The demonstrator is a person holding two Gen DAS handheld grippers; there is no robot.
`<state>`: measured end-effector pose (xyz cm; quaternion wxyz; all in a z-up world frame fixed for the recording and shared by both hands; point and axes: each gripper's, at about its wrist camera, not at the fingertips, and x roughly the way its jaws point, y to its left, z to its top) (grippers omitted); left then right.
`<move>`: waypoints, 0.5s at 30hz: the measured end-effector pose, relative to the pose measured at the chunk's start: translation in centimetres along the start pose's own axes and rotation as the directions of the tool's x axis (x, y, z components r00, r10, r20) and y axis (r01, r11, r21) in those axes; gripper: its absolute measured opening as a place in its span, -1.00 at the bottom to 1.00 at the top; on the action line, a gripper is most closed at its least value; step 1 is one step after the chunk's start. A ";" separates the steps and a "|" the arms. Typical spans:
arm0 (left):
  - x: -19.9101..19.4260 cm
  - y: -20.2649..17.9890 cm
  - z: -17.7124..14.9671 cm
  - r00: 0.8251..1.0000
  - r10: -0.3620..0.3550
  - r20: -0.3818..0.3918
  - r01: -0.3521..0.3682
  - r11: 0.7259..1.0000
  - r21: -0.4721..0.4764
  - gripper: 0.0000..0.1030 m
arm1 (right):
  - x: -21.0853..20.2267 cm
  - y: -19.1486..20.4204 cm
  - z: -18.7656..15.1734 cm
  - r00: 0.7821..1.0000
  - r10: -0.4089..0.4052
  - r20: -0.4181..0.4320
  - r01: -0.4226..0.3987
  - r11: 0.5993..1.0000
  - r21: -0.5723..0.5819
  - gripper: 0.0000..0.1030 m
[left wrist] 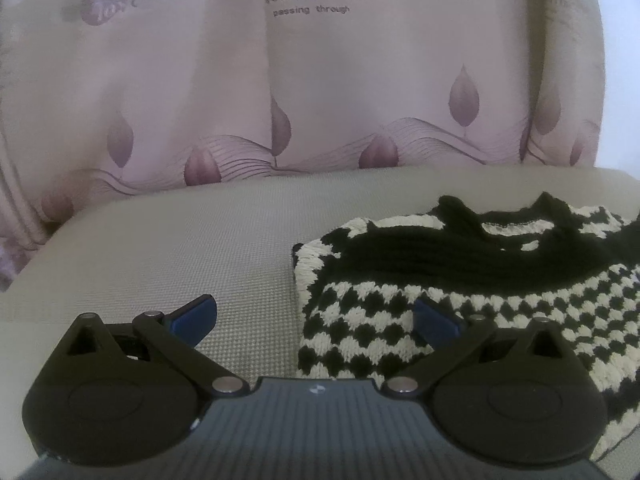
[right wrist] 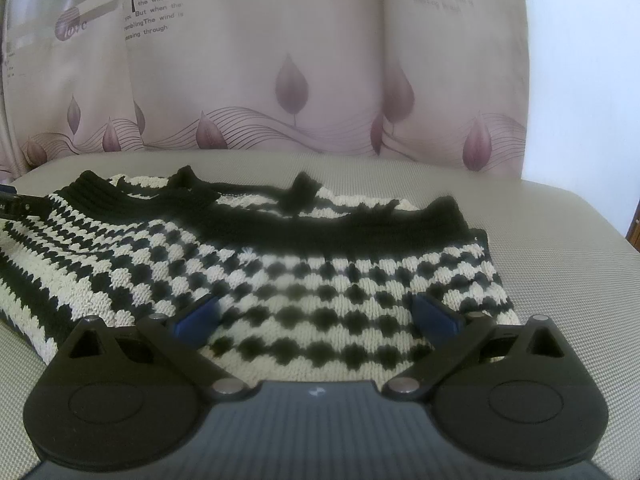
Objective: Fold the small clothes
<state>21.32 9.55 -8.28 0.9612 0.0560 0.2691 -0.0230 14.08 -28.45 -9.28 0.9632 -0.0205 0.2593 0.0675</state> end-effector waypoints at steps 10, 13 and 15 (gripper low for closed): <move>1.1 0.9 0.8 0.998 -0.039 -0.041 0.040 0.999 0.034 1.00 | 0.0 -0.1 0.0 1.000 -0.002 0.001 0.002 1.000 0.005 1.00; 1.8 2.0 1.1 0.992 -0.100 -0.071 0.101 0.995 0.009 1.00 | 0.0 0.0 0.0 1.000 -0.001 0.002 0.001 1.000 0.006 1.00; 2.5 3.0 1.4 0.983 -0.157 -0.094 0.155 0.988 -0.022 1.00 | 0.0 0.0 0.0 1.000 -0.001 0.002 0.001 1.000 0.006 1.00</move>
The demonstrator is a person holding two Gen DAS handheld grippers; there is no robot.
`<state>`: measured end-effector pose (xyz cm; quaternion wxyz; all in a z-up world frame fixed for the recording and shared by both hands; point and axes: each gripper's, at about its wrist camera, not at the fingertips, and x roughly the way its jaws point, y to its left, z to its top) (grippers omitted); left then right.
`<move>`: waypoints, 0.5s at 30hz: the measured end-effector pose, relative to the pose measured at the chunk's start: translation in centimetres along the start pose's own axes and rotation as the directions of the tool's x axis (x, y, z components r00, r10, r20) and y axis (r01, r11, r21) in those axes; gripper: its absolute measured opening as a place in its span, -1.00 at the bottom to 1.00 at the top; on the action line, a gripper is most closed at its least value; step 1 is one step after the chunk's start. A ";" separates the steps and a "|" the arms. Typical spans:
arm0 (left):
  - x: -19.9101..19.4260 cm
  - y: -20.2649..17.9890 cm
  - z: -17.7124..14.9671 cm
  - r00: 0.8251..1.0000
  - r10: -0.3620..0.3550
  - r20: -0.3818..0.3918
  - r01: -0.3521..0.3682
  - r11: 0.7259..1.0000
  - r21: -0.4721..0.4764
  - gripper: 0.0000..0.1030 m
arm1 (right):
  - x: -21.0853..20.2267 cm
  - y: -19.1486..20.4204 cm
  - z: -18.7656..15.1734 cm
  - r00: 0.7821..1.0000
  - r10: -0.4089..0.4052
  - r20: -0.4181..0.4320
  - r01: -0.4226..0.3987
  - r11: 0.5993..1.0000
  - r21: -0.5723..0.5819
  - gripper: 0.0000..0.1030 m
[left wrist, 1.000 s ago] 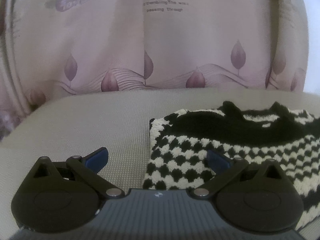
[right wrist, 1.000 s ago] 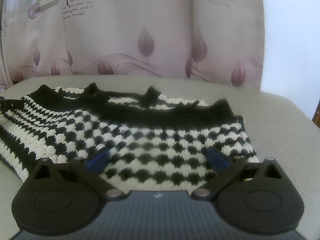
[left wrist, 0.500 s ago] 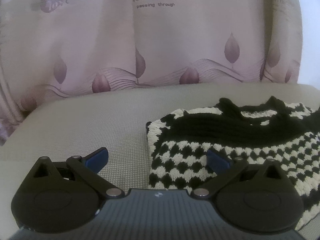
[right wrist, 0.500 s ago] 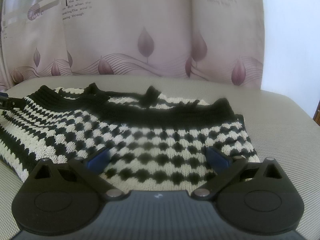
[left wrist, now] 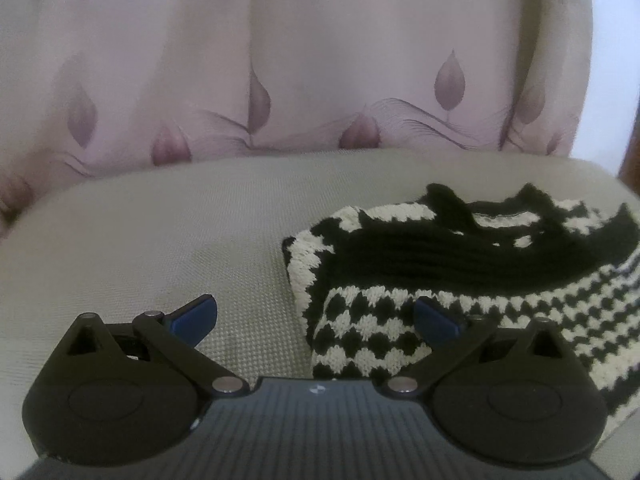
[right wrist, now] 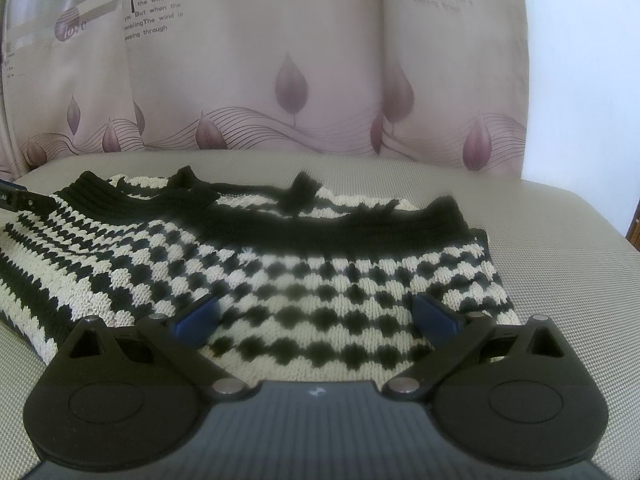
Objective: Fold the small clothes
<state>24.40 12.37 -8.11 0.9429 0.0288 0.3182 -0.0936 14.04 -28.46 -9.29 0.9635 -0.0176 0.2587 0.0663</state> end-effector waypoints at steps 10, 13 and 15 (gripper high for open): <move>3.2 4.3 0.2 0.960 -0.268 -0.076 0.256 0.956 -0.146 0.79 | 0.0 -0.1 0.0 1.000 -0.001 0.001 0.001 1.000 0.003 1.00; 3.3 4.5 0.2 0.949 -0.310 -0.065 0.297 0.943 -0.150 0.77 | 0.0 -0.1 0.0 1.000 -0.002 0.002 0.002 1.000 0.004 1.00; 3.4 4.7 0.0 0.947 -0.319 -0.046 0.307 0.937 -0.169 0.56 | -0.1 -0.1 0.0 1.000 -0.002 0.002 0.002 1.000 0.004 1.00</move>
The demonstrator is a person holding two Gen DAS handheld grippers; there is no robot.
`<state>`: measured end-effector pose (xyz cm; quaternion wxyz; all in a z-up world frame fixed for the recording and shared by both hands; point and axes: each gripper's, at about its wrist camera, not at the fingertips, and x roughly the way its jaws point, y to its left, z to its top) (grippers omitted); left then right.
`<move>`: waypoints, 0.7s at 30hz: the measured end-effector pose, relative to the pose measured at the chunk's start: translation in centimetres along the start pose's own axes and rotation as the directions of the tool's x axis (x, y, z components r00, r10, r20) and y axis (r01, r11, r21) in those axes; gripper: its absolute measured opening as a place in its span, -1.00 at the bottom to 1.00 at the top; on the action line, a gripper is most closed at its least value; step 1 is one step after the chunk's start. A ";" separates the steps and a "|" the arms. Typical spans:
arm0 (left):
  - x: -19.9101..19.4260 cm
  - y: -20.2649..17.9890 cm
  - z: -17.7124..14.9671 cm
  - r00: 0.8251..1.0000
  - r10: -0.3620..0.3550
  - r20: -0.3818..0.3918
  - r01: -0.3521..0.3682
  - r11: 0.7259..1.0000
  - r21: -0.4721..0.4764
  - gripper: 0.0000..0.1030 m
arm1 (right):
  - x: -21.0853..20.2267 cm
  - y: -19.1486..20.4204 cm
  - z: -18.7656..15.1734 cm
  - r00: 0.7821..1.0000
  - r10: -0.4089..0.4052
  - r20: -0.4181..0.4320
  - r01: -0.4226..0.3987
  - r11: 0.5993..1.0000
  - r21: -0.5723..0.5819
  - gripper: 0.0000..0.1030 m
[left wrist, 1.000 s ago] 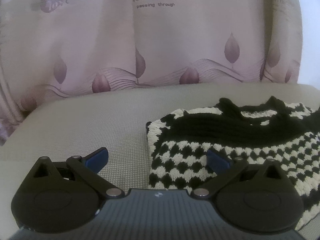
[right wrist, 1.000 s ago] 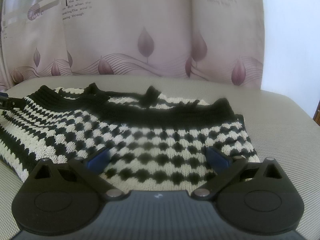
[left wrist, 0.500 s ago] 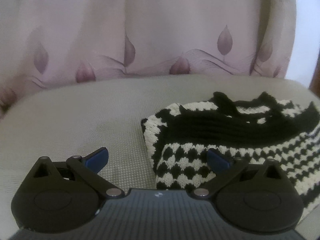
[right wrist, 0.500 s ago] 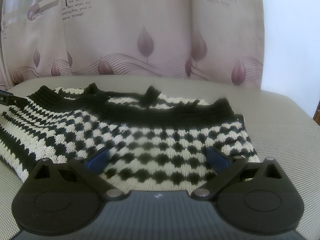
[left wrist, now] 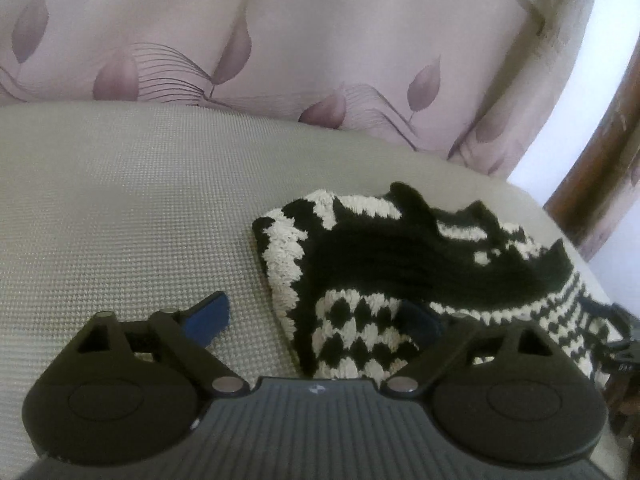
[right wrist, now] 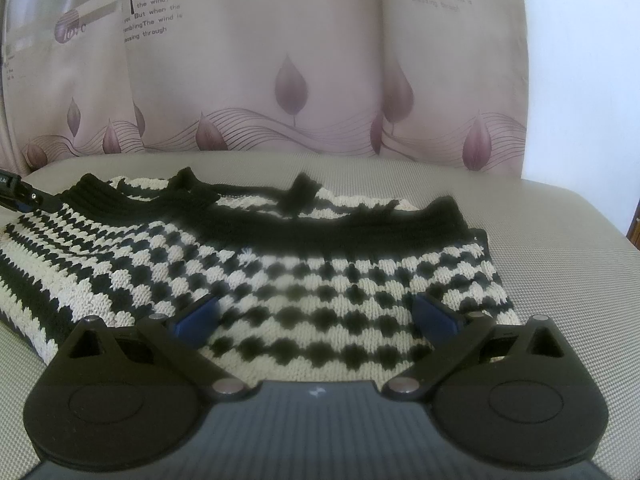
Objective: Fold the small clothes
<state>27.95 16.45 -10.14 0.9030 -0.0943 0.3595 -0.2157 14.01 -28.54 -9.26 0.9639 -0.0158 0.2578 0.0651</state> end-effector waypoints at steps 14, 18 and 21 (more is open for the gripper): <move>-2.6 -4.1 1.3 0.995 -0.039 0.087 0.055 0.980 -0.192 -0.67 | -0.1 -0.5 -0.1 1.000 0.024 0.015 -0.025 0.999 0.034 1.00; -3.8 -8.1 2.0 0.993 -0.034 0.117 0.053 0.985 -0.166 -0.68 | -0.9 -1.6 0.0 0.997 0.063 0.053 -0.069 0.990 0.127 1.00; -4.4 -11.0 2.1 0.989 -0.059 0.133 0.081 0.983 -0.163 -0.68 | -2.7 -2.9 -0.1 0.981 0.146 0.126 -0.177 0.939 0.294 1.00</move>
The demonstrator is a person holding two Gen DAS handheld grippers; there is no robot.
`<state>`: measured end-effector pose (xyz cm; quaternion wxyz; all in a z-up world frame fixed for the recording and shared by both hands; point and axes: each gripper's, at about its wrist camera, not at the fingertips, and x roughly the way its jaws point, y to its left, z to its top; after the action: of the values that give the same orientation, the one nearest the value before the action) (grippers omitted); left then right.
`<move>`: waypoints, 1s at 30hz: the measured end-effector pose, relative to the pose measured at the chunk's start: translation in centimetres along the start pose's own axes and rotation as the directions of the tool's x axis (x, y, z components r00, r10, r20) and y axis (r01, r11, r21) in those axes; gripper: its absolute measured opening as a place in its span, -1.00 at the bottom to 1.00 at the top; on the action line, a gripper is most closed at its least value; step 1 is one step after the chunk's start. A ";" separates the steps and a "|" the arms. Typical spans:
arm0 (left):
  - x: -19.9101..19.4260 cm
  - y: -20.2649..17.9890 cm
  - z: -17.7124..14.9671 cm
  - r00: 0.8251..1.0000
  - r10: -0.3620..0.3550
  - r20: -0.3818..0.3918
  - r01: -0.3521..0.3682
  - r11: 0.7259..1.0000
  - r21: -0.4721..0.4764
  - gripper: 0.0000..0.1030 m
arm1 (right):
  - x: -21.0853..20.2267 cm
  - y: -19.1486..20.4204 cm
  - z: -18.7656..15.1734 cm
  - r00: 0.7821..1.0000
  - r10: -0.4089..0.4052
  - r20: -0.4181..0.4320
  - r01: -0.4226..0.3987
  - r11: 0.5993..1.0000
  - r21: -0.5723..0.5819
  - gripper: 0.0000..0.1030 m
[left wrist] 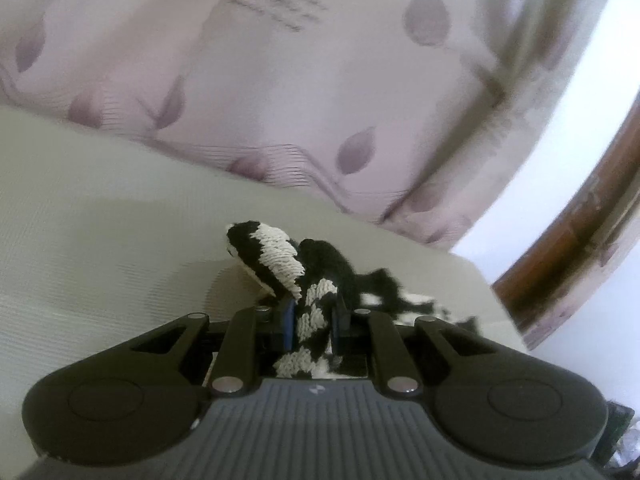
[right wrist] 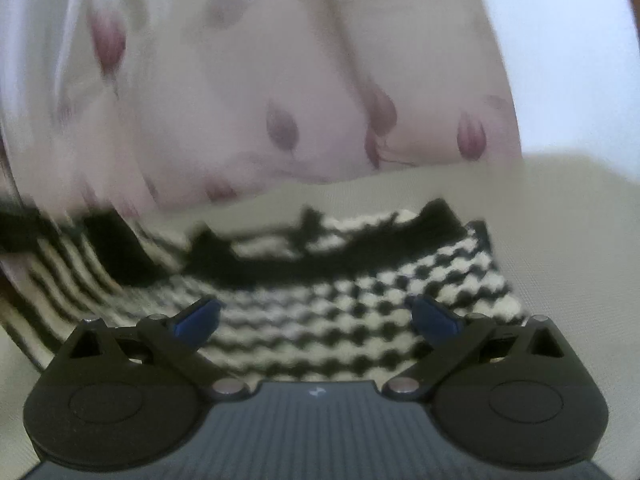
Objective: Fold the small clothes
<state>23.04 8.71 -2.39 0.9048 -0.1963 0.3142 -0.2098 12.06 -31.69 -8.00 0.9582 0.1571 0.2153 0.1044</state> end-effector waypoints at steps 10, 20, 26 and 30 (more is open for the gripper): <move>0.7 -6.7 -5.6 0.998 -0.041 0.045 0.037 0.995 0.090 -0.68 | -0.5 1.7 0.9 0.871 0.489 0.050 -0.457 0.770 0.445 1.00; 2.0 -8.4 -9.5 0.996 -0.005 0.094 -0.015 0.976 0.216 -0.68 | 6.9 3.4 2.2 0.810 0.581 -0.079 -0.436 0.686 0.583 1.00; 2.3 -9.1 -10.5 0.993 0.006 0.118 -0.042 0.952 0.302 -0.68 | 10.1 4.9 2.9 0.792 0.594 -0.143 -0.420 0.698 0.580 0.67; 2.4 -9.1 -10.9 0.990 0.011 0.138 -0.057 0.943 0.329 -0.67 | 11.7 6.9 3.7 0.797 0.570 -0.198 -0.401 0.746 0.532 0.45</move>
<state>15.33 -2.54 -6.99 0.9475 -0.0494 0.2160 -0.2303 23.13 -23.08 -6.87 0.7758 0.4115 0.3501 0.3258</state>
